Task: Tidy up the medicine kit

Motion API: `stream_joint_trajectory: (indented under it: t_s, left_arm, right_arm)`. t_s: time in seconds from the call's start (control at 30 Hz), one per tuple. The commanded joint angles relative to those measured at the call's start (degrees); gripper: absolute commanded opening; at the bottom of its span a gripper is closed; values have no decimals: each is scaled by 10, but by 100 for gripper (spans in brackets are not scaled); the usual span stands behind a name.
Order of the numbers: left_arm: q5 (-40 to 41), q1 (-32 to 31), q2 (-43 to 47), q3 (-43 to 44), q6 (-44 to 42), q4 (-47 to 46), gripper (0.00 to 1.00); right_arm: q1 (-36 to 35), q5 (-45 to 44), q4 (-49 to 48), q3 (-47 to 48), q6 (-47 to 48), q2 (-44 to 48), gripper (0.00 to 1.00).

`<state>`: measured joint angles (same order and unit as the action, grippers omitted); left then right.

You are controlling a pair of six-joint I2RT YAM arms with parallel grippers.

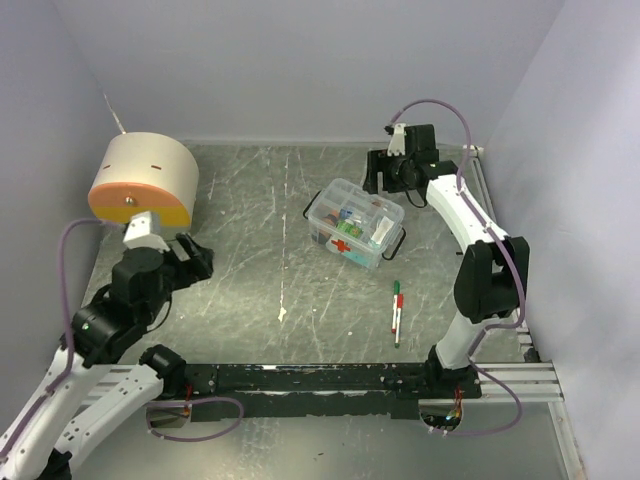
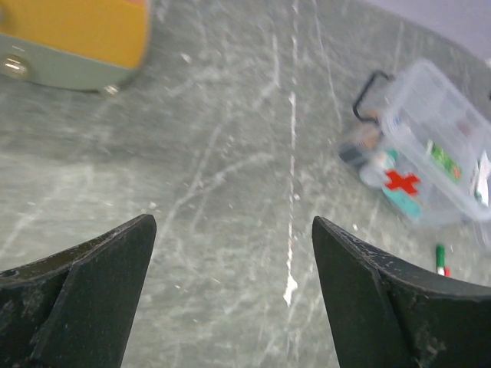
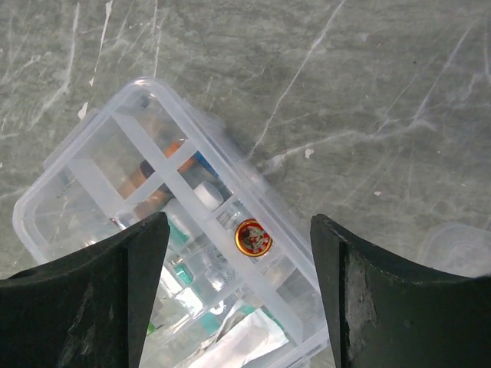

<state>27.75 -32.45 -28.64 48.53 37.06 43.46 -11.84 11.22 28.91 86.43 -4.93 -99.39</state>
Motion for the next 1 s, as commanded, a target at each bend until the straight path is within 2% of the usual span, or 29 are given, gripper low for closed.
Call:
stream_joint_trajectory:
  t_s: [0.0,0.27,0.6,0.83,0.97]
  left_arm:
    - [-153,0,-35,-38,0,-83,93]
    - [-209,0,-94,-60,10,-123,90]
    - [-230,0,-126,-77,27,-147,88]
    - [-222,0,-143,-78,28,-151,87]
    - [-217,0,-153,-75,28,-153,87]
  right_arm:
    - [34,84,-26,-16,-14,-21,75]
    - [43,142,-25,-56,-21,-20,75]
    - [39,157,-125,-205,-146,78,75]
    - [-19,140,-194,-286,-242,150,73]
    - [-78,102,-202,-310,-268,156,64]
